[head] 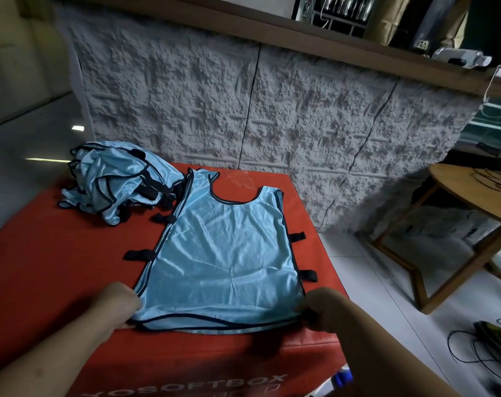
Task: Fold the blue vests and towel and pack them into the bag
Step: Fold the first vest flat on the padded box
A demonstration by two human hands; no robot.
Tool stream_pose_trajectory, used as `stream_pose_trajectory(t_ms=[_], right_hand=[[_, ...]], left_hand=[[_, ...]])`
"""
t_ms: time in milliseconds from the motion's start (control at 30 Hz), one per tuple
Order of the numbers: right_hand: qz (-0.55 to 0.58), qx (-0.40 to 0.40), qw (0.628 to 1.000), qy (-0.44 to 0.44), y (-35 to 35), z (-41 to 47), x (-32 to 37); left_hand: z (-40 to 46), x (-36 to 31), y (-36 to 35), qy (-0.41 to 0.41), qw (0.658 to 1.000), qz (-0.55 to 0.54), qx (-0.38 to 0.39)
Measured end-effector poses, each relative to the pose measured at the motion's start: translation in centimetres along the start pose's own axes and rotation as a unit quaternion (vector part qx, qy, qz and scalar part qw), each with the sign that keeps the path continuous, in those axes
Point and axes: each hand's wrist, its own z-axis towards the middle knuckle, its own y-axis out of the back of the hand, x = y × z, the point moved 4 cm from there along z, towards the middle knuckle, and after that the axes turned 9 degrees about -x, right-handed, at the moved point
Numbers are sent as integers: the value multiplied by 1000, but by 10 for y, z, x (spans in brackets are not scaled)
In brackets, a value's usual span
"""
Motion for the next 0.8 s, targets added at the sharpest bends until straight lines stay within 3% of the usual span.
stream_pose_trajectory(t_ms=[100, 233, 467, 567, 800], right_hand=[[-22, -46, 998, 21, 3, 1, 4], [54, -110, 985, 120, 15, -1, 20], [181, 26, 974, 135, 21, -14, 33], [174, 63, 977, 107, 29, -15, 31], [118, 38, 985, 118, 39, -3, 27]], left_hand=[[-4, 0, -2, 6, 1000, -23, 19], [-10, -4, 0, -23, 996, -86, 15], [-7, -19, 9, -76, 985, -153, -5], [-1, -19, 11, -67, 983, -171, -2], [9, -10, 13, 1, 975, -220, 41]])
